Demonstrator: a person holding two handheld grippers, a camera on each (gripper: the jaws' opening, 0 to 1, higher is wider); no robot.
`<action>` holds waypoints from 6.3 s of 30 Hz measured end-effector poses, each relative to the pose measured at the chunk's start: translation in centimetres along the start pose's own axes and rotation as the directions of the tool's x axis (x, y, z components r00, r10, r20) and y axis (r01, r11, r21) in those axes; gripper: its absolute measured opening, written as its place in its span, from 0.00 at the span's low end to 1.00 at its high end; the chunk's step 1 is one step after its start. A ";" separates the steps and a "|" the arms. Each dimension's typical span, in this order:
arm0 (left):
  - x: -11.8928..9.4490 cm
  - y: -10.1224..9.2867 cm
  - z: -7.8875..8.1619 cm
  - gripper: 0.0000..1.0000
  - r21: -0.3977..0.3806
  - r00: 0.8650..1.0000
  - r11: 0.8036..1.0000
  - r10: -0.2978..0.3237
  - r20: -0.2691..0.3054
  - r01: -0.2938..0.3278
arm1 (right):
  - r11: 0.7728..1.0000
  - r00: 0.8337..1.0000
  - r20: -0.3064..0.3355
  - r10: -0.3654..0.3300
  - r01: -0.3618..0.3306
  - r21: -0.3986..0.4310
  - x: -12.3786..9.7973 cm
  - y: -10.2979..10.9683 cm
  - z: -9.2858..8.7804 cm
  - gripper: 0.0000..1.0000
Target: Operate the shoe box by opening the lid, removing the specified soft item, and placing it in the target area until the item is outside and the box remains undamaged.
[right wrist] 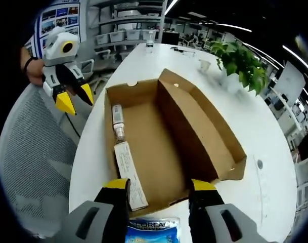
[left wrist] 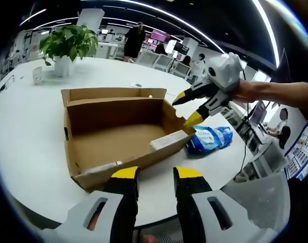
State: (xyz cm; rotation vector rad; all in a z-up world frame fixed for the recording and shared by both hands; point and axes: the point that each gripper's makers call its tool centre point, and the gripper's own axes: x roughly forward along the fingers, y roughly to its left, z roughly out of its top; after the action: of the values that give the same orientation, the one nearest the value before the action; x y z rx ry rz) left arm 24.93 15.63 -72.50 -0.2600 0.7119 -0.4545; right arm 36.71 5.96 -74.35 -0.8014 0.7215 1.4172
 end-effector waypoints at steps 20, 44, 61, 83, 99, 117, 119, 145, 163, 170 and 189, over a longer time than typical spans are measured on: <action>0.0 0.3 0.0 0.27 -0.009 1.000 1.000 0.005 0.003 -0.005 | 0.981 0.978 -0.100 0.181 -0.186 -0.048 4.3 1.5 -0.2 0.49; 0.0 0.3 -0.2 0.26 0.004 1.000 1.000 0.021 -0.006 -0.021 | 0.975 0.968 -0.185 0.171 -0.194 -0.113 5.9 2.4 -0.2 0.41; -0.1 0.3 -0.1 0.26 0.000 1.000 1.000 0.018 0.000 -0.018 | 0.988 0.963 -0.251 0.100 -0.127 -0.092 6.9 1.2 -2.1 0.17; 0.0 -0.1 -0.1 0.26 0.021 1.000 1.000 0.011 -0.005 -0.011 | 0.989 0.995 -0.104 -0.010 -0.006 -0.148 0.9 -0.5 3.5 0.17; -0.1 -0.1 -0.1 0.26 0.019 1.000 1.000 0.012 0.000 -0.012 | 0.985 0.991 -0.102 -0.091 0.075 -0.155 -4.7 0.4 2.0 0.17; -0.1 -0.4 -0.1 0.26 0.020 1.000 1.000 0.005 -0.004 -0.005 | 0.990 0.977 -0.166 -0.131 0.119 -0.081 -7.9 2.3 -5.3 0.17; 0.0 -0.4 -0.1 0.26 0.025 1.000 1.000 0.006 -0.005 -0.005 | 0.990 0.975 -0.179 -0.129 0.118 -0.071 -8.2 2.7 -6.5 0.17; 0.4 -0.7 -0.9 0.26 0.092 0.998 0.996 0.018 -0.054 -0.013 | 0.962 0.931 -0.302 -0.205 0.248 0.113 -15.5 4.0 -21.6 0.17; -0.2 0.4 -0.5 0.26 0.063 0.996 0.995 0.081 -0.032 -0.079 | 0.960 0.919 -0.329 -0.219 0.264 0.096 -17.3 -0.2 -25.1 0.17; -0.7 1.3 -0.2 0.26 0.030 0.993 0.993 0.119 -0.010 -0.118 | 0.964 0.906 -0.363 -0.219 0.258 0.064 -17.3 -2.4 -27.1 0.17; -1.2 3.4 0.4 0.27 -0.002 0.981 0.982 0.191 0.016 -0.191 | 0.987 0.886 -0.438 -0.150 0.161 -0.012 -13.8 -4.2 -30.6 0.17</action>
State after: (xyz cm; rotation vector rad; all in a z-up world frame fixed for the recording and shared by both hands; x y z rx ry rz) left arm 25.45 19.20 -72.80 -0.1934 0.7138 -0.2692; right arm 41.52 -27.08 -79.74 -1.1531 0.9915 1.0879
